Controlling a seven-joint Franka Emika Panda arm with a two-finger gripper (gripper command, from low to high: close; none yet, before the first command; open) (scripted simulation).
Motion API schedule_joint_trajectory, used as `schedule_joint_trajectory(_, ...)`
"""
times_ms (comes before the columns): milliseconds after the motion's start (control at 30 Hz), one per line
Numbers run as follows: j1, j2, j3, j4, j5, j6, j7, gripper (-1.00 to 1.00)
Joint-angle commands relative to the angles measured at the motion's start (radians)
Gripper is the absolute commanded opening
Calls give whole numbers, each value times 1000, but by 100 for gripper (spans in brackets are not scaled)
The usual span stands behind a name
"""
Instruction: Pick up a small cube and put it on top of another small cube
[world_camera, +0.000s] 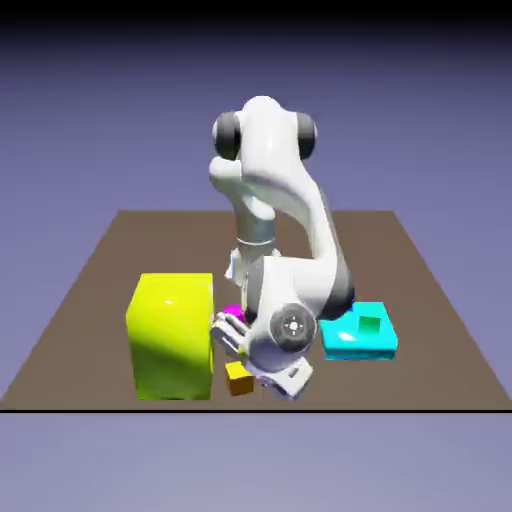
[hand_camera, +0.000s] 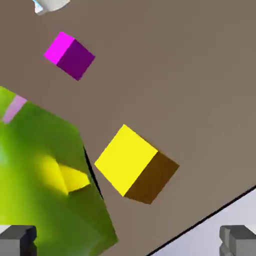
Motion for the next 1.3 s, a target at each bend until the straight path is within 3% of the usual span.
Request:
schedule_joint_trajectory(0,1,24,-1,25,-3,-28,-44,0)
schedule_joint_trajectory(600,22,461,-11,480,-66,-530,-826,0)
schedule_joint_trajectory(967,0,322,-2,113,-60,-315,-784,0)
schedule_joint_trajectory(1000,0,322,-2,113,-60,-315,-784,-100)
schedule_joint_trajectory(1267,15,421,-8,367,-65,-467,-823,-100)
